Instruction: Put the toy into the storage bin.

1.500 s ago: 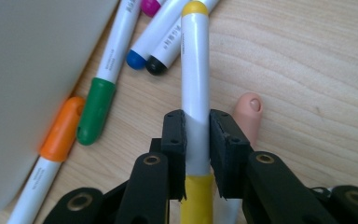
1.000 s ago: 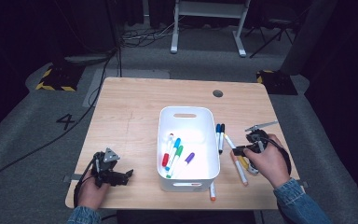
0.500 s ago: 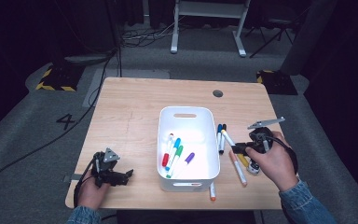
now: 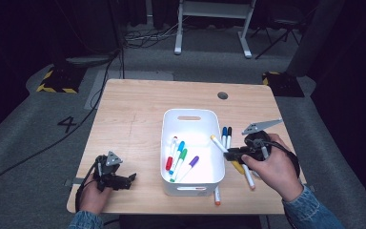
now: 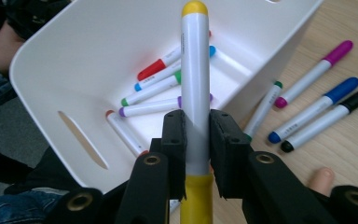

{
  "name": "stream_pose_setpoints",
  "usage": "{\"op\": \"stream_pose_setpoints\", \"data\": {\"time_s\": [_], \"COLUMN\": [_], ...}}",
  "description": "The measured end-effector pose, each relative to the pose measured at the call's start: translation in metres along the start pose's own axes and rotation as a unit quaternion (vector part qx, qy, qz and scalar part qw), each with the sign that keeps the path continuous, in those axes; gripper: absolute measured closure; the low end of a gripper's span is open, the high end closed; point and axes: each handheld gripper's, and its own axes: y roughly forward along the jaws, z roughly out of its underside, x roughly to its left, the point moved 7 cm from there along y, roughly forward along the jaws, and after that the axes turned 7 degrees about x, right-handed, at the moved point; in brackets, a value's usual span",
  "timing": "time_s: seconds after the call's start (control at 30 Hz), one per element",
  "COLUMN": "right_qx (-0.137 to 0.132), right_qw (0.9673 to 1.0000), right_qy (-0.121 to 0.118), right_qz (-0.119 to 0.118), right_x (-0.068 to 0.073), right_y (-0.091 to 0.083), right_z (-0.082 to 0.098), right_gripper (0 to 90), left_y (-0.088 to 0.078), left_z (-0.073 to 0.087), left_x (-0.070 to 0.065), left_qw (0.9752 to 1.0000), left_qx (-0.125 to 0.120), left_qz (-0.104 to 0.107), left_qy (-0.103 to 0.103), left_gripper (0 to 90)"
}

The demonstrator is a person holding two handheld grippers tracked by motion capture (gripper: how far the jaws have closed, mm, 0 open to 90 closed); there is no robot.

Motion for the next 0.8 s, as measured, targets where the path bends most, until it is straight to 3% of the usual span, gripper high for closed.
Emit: {"op": "stream_pose_setpoints", "data": {"time_s": [0.5, 0.8], "right_qx": [0.007, 0.007], "right_qw": [0.9986, 0.9973], "right_qy": [-0.037, -0.058], "right_qz": [-0.036, -0.044], "right_x": [0.033, 0.042], "right_y": [0.017, 0.027], "right_z": [-0.021, -0.028], "right_gripper": [77.1, 77.0], "left_y": [0.000, 0.000], "left_z": [0.000, 0.000], "left_x": [0.000, 0.000], "left_qw": [1.0000, 1.0000], "left_qx": [-0.001, 0.000], "left_qz": [0.002, 0.002], "left_qy": [-0.001, -0.001], "left_gripper": [0.0, 0.0]}}
